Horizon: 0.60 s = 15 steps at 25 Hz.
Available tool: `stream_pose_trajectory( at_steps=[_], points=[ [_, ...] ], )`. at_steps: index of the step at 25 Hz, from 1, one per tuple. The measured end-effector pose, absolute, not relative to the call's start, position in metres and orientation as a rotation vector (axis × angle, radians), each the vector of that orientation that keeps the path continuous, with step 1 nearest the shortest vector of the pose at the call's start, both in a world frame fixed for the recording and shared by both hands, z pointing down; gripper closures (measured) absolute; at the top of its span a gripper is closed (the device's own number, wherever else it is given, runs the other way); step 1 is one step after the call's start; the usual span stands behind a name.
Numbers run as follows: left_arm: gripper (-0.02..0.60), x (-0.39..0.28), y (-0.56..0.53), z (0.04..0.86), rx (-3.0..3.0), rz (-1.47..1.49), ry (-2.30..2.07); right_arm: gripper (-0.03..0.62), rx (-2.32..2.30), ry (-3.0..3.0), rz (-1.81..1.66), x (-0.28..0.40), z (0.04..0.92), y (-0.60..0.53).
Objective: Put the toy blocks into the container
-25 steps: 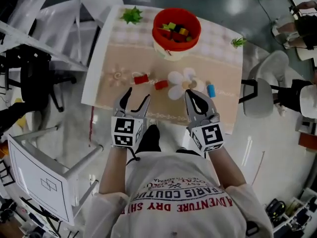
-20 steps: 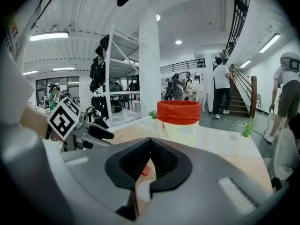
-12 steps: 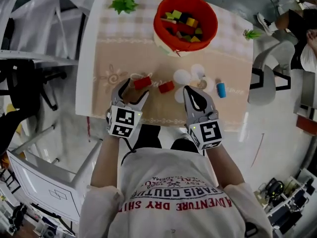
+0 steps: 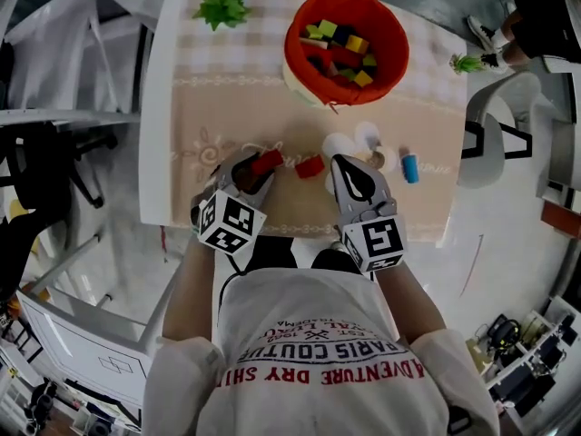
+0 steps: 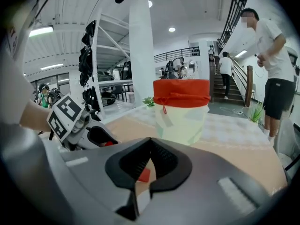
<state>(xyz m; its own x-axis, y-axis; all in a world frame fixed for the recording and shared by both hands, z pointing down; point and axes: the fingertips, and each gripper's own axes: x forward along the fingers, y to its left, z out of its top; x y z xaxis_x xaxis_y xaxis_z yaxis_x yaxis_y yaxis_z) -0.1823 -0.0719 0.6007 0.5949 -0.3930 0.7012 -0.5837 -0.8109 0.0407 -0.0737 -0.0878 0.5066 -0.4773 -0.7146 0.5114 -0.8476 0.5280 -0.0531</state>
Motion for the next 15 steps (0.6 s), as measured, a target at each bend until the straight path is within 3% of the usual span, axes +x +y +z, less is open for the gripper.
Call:
stream_pose_trajectory(
  at_steps=[1,8,15],
  points=[
    [0.419,-0.182,-0.071,0.600,2.575,1.041,-0.789,0.592,1.277,-2.335,0.416,-0.074,0.506,-0.088],
    [0.422,-0.185,-0.071,0.588,2.557,0.946,-0.806,0.592,1.309,-2.319,0.381,-0.072,0.493,-0.086],
    [0.422,-0.181,-0.088,0.514,2.614,0.798,-0.924,0.592,1.392,-2.339,0.311,-0.057,0.449,-0.082]
  ],
)
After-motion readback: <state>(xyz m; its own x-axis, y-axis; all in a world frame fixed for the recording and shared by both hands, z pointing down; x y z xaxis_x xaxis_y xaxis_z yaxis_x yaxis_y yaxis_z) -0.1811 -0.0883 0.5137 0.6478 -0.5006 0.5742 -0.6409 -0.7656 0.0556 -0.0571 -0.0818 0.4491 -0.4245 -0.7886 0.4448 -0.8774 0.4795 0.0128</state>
